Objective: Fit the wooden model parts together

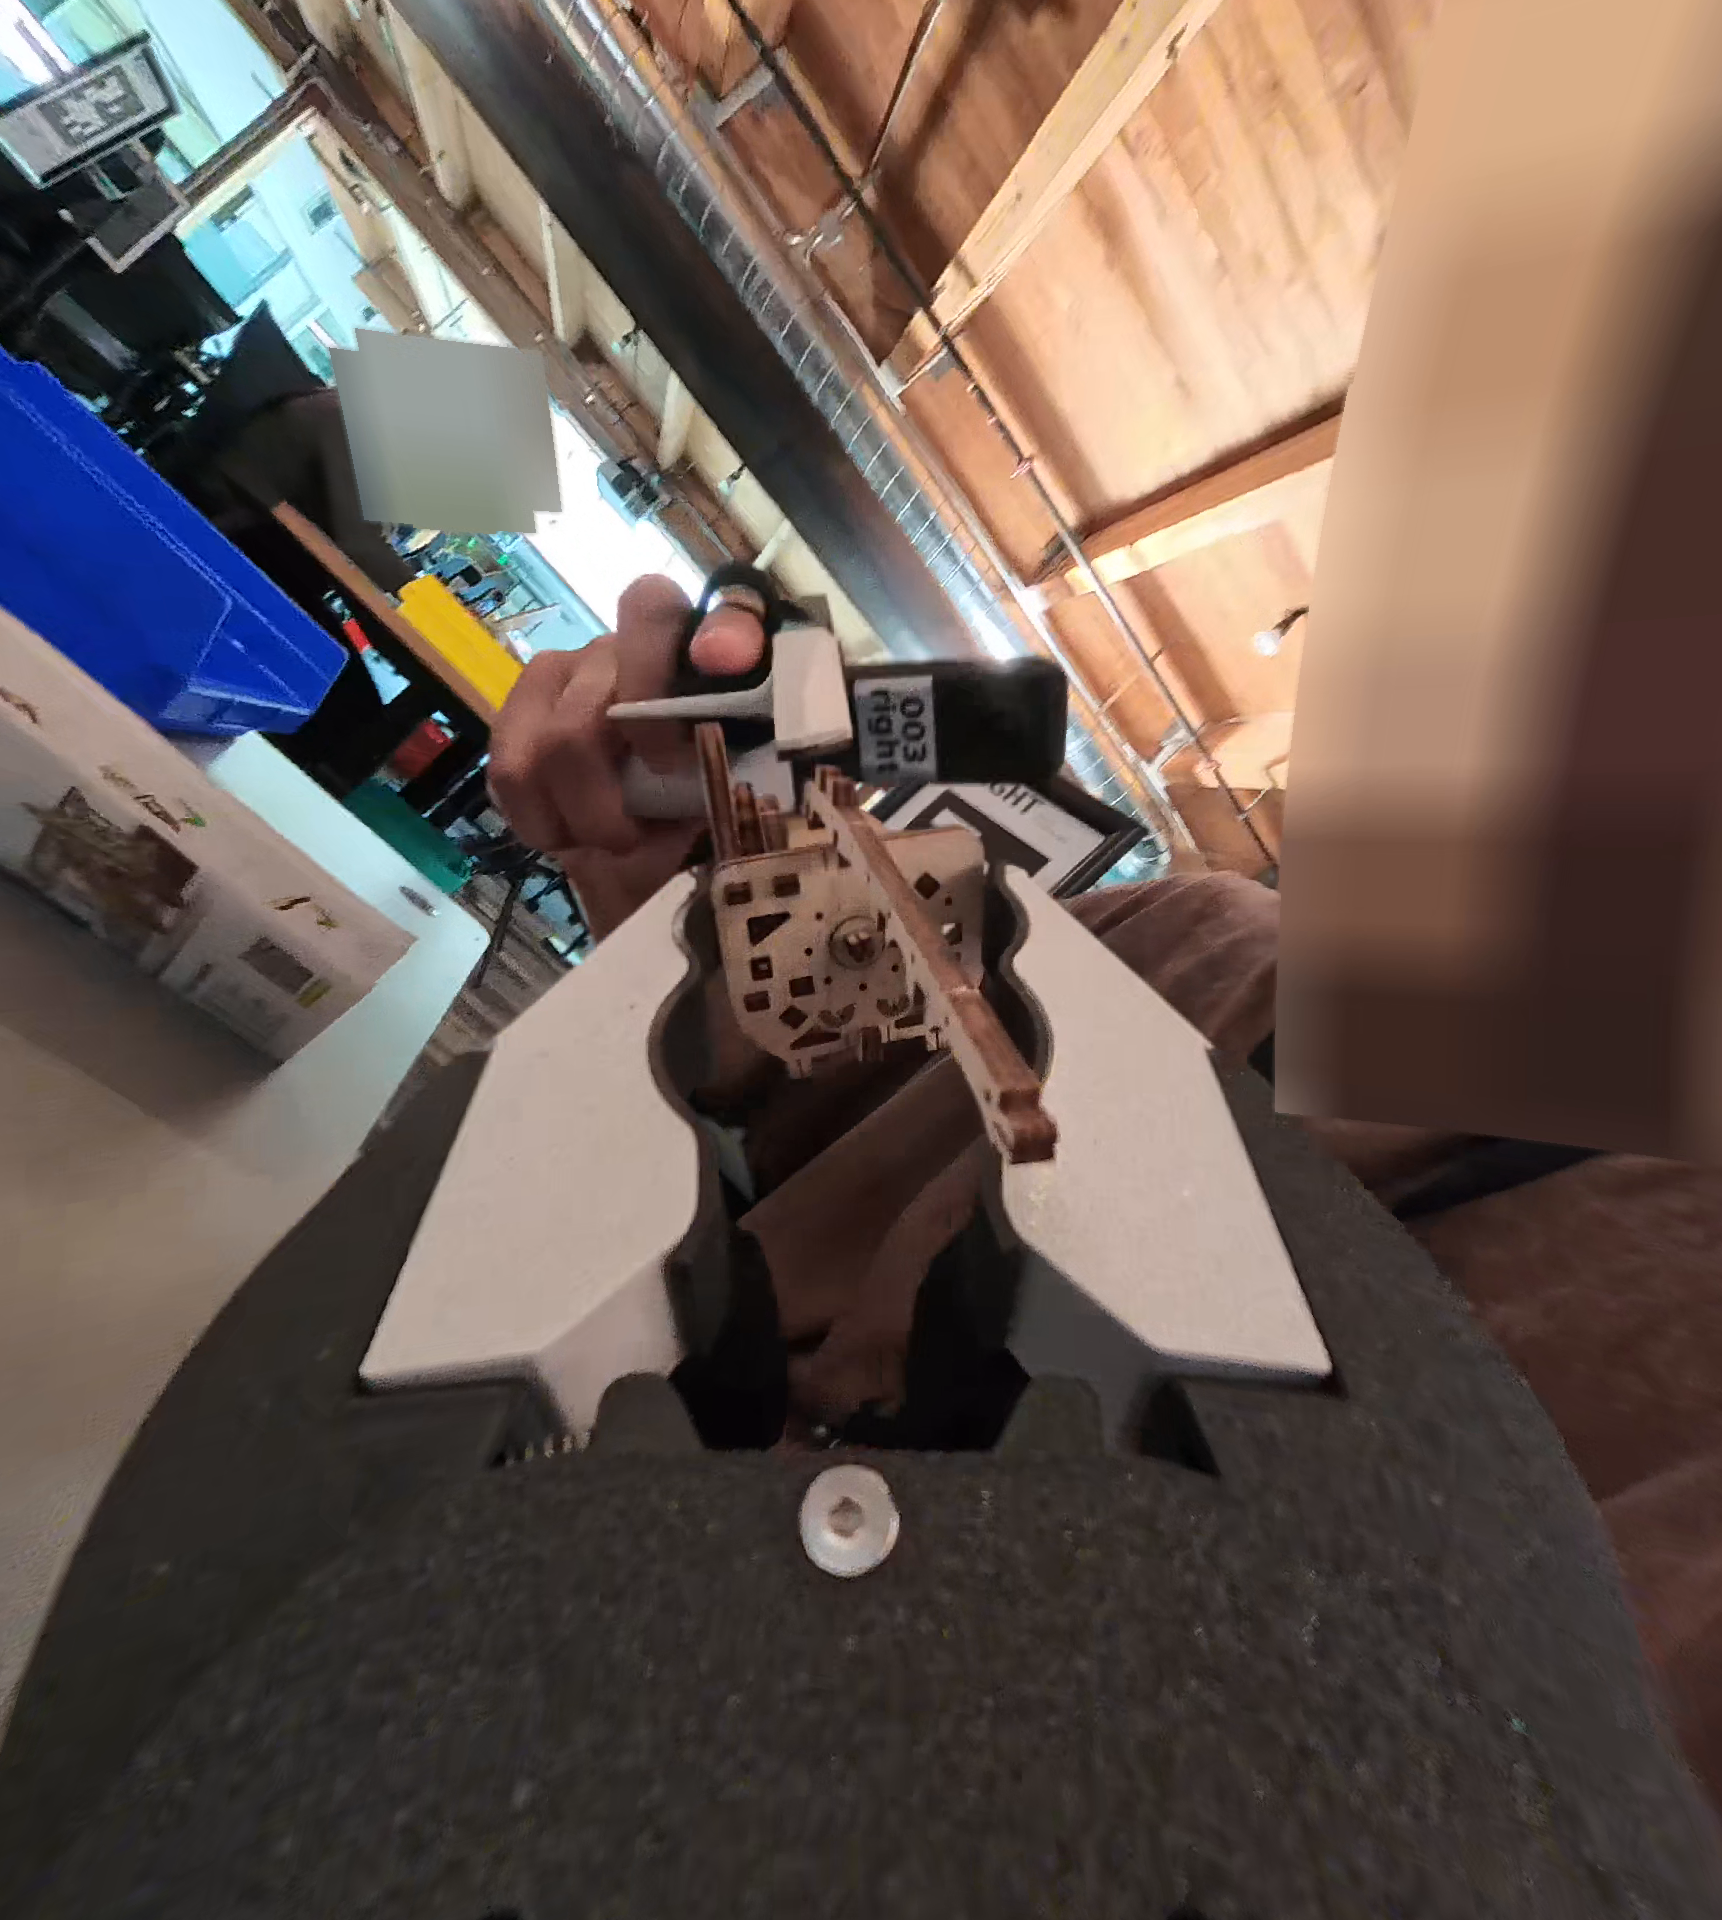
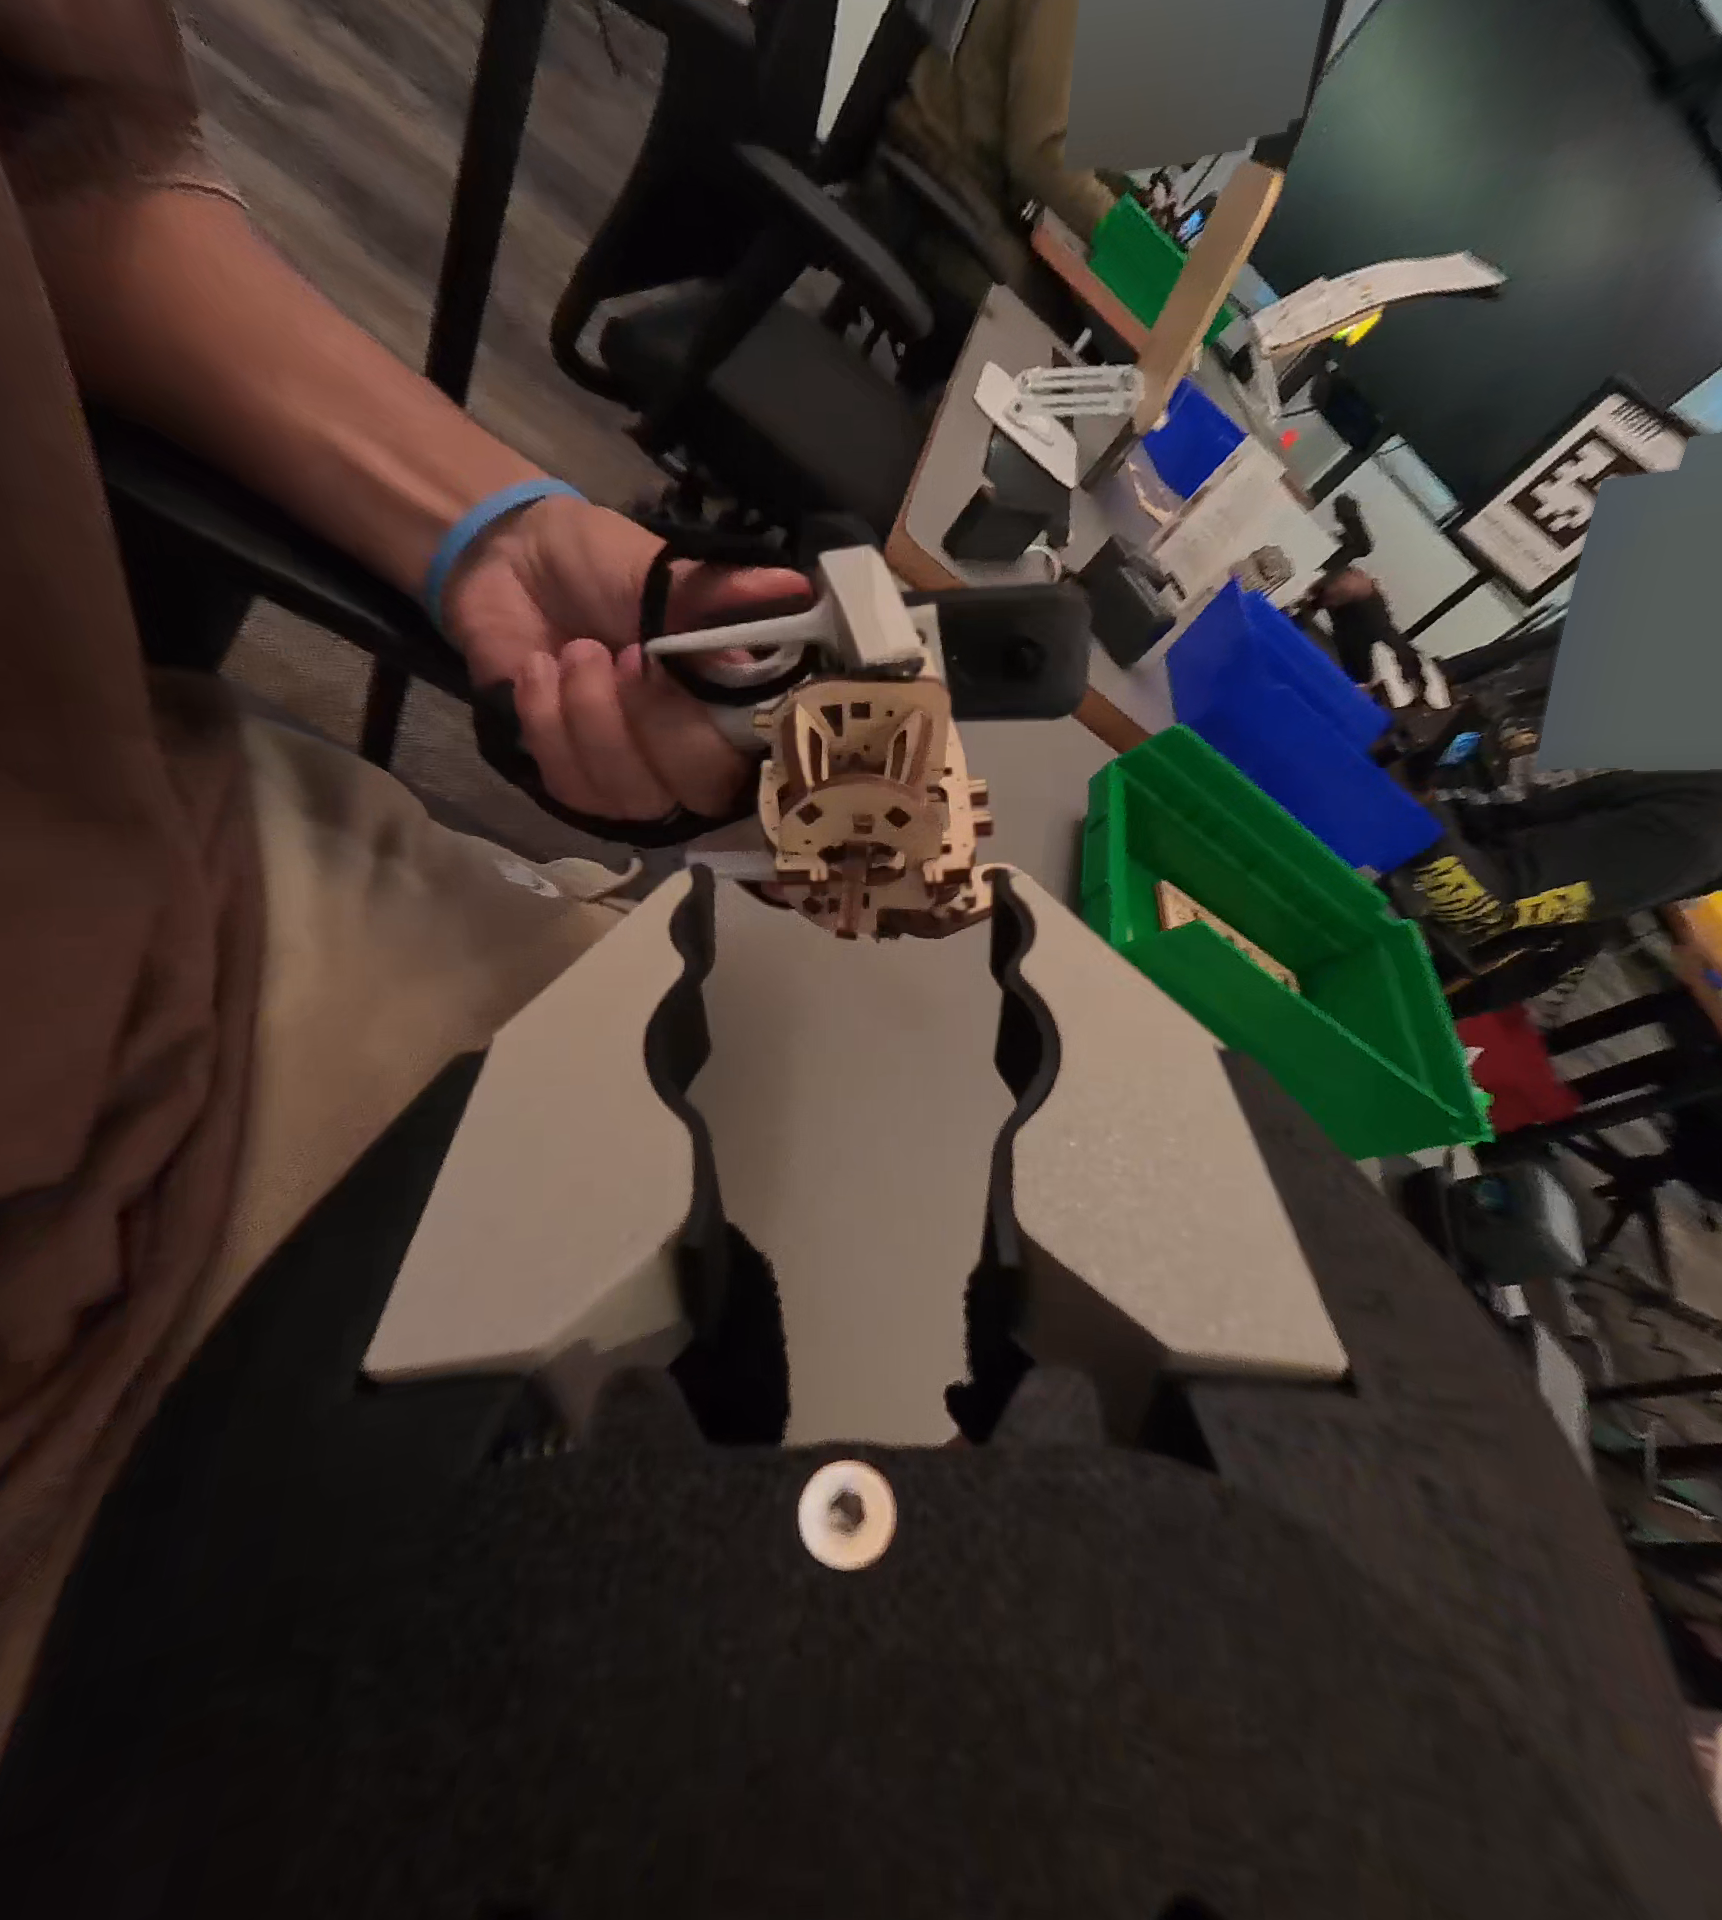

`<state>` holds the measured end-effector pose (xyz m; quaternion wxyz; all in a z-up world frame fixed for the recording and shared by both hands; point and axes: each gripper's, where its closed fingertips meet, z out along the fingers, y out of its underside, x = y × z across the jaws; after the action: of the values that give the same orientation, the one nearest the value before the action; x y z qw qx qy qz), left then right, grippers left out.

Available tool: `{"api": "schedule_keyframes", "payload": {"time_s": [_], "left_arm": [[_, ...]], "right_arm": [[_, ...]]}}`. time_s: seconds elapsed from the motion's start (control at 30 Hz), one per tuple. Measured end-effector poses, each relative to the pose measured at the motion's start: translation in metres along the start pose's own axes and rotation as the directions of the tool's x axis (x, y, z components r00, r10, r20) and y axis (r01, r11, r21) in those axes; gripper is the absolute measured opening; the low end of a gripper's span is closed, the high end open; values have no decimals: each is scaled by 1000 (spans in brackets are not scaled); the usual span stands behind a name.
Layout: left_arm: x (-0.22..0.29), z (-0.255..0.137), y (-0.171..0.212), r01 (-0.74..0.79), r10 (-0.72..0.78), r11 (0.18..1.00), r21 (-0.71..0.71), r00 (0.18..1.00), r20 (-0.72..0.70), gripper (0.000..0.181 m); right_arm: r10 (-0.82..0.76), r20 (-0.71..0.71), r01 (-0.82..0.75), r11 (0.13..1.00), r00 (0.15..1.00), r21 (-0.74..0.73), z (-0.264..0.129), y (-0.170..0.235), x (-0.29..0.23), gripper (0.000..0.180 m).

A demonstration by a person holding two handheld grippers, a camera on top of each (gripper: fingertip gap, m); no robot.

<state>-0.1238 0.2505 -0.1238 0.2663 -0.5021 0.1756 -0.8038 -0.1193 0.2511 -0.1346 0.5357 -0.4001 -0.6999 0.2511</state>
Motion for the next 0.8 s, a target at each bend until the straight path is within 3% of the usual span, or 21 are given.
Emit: {"api": "schedule_keyframes", "payload": {"time_s": [0.23,0.8], "left_arm": [[0,3,2,67,-67,998,10,996,-56,49],[6,5,0,102,-98,994,32,989,-114,49]], "right_arm": [[16,3,-16,998,1000,65,3,-9,1,42],[15,-6,-14,998,1000,68,4,-9,3,40]]}}
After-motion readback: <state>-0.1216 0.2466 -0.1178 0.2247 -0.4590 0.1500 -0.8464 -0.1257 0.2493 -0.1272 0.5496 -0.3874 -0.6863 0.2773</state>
